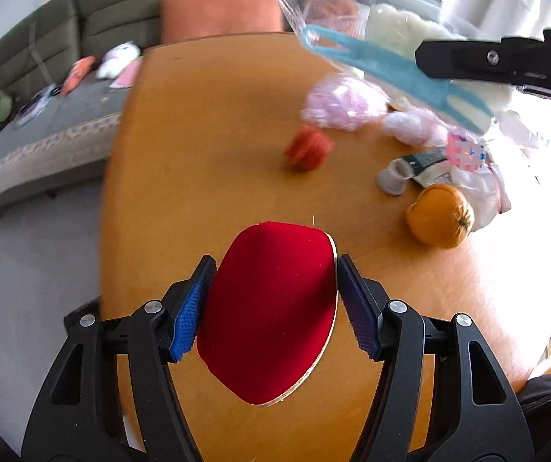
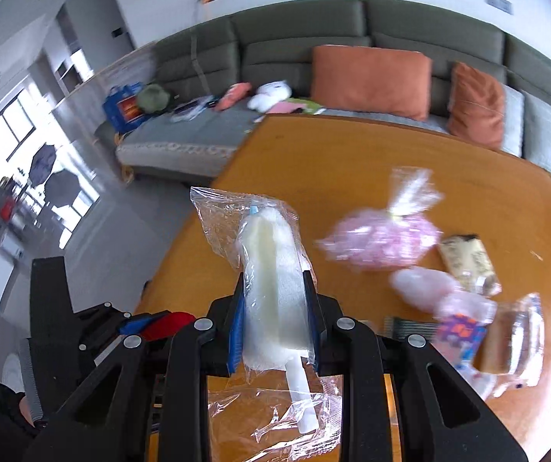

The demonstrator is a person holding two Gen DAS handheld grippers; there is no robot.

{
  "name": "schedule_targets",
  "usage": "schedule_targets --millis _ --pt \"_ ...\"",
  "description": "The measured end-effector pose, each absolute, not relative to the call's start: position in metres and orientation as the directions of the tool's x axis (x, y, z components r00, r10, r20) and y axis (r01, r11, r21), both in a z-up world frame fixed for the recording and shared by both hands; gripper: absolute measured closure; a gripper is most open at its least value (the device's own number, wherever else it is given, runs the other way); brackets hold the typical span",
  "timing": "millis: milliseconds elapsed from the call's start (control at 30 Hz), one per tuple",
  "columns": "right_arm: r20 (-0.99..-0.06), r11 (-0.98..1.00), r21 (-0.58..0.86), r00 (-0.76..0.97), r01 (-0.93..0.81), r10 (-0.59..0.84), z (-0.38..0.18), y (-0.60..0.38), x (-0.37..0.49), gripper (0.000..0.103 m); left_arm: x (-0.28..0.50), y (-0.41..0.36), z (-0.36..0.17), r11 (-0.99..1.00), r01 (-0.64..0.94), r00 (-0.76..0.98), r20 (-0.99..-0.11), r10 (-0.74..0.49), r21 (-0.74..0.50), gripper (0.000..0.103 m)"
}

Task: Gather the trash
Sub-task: 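Carry the paddle and popsicle to the bin and release both, then move both open tools back over the table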

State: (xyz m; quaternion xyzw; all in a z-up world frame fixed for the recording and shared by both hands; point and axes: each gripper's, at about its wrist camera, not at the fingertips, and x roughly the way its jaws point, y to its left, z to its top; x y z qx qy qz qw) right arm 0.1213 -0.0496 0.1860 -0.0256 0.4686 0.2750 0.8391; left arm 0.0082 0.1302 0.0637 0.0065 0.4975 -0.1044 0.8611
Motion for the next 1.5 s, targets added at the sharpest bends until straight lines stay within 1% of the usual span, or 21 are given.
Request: schedule_targets --millis 467,733,967,1033,1067,1100,1133,1233,1300,1500 --pt "-0.81 0.642 0.249 0.207 -0.725 0.549 0.174 0.118 0.057 0.076 -0.075 0.281 0.054 0.975 -0.185 0.512 -0.859 -0.014 -0.126 0.04" --pt "-0.816 0.524 0.295 0.075 -0.799 0.573 0.159 0.213 0.031 0.076 -0.116 0.36 0.04 0.914 -0.385 0.48 -0.873 0.08 -0.128 0.04" --pt "-0.826 0.45 0.319 -0.012 -0.834 0.563 0.144 0.287 0.019 0.075 -0.128 0.409 0.024 0.849 -0.515 0.437 -0.889 0.137 -0.122 0.04" --pt "-0.821 0.418 0.335 -0.043 -0.845 0.57 0.141 0.311 0.016 0.066 -0.127 0.419 0.021 0.832 -0.543 0.429 -0.89 0.155 -0.117 0.039" --pt "-0.819 0.406 0.34 -0.055 -0.848 0.571 0.139 0.318 0.017 0.049 -0.126 0.425 0.02 0.82 -0.561 0.426 -0.888 0.17 -0.112 0.03" --pt "-0.823 0.406 0.33 -0.049 -0.852 0.566 0.137 0.33 0.017 0.036 -0.124 0.432 0.017 0.807 -0.582 0.41 -0.893 0.186 -0.099 0.022" --pt "-0.82 0.407 0.319 -0.034 -0.856 0.571 0.137 0.338 0.017 0.035 -0.123 0.438 0.016 0.799 -0.595 0.397 -0.896 0.199 -0.086 0.006" --pt "-0.832 0.425 0.275 0.009 -0.862 0.555 0.134 0.355 0.024 0.035 -0.121 0.455 0.012 0.78 -0.623 0.37 -0.9 0.231 -0.056 0.006" --pt "-0.83 0.429 0.284 0.005 -0.858 0.558 0.133 0.354 0.029 0.035 -0.12 0.457 0.009 0.777 -0.628 0.353 -0.905 0.237 -0.041 0.006" --pt "-0.83 0.436 0.286 0.007 -0.853 0.558 0.13 0.346 0.032 0.035 -0.119 0.447 0.009 0.784 -0.619 0.355 -0.908 0.223 -0.049 0.006"
